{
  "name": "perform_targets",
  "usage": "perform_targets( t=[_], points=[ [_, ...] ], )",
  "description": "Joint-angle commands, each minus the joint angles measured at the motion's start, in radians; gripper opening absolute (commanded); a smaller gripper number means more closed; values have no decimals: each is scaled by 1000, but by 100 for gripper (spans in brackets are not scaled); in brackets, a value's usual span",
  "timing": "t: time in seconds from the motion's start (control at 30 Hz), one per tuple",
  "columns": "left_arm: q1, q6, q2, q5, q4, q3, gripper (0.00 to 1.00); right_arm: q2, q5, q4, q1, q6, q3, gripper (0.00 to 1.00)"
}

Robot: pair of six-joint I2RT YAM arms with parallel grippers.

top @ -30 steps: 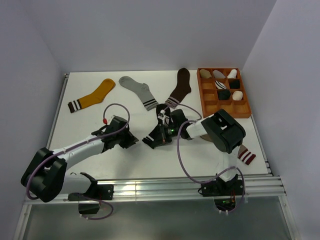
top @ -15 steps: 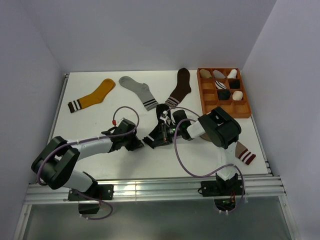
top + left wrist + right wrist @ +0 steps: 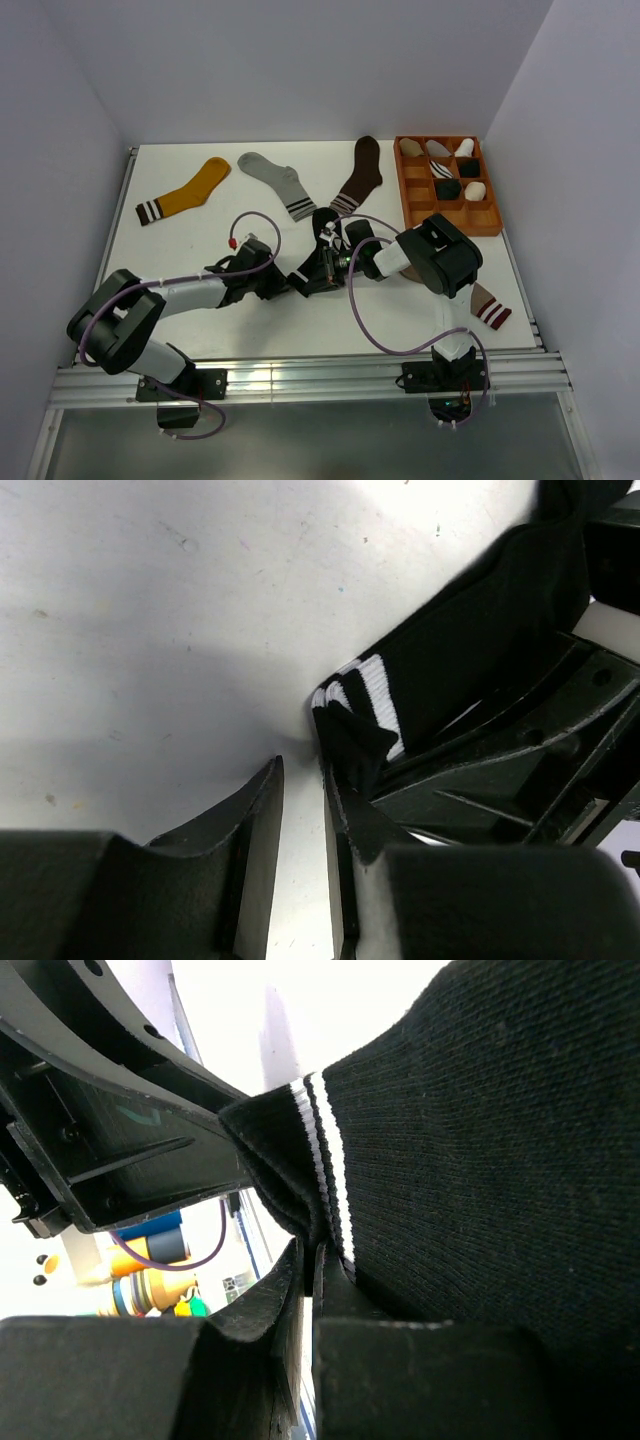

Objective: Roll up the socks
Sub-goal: Roll the sock at the center of the board.

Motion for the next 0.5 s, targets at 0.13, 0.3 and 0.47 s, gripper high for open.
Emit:
perform_targets(
  t=[0.13,0.3,0.47],
  points=[
    [-1,7,-35,1,104,-30,30,17,28,-79,-7,-36,12,0],
    [7,12,-64,-11,127,-38,32,20,26,-82,-7,-34,18,0],
    [13,19,-63,-8,153,-38,33,18,29,-91,-7,-39,22,0]
  ],
)
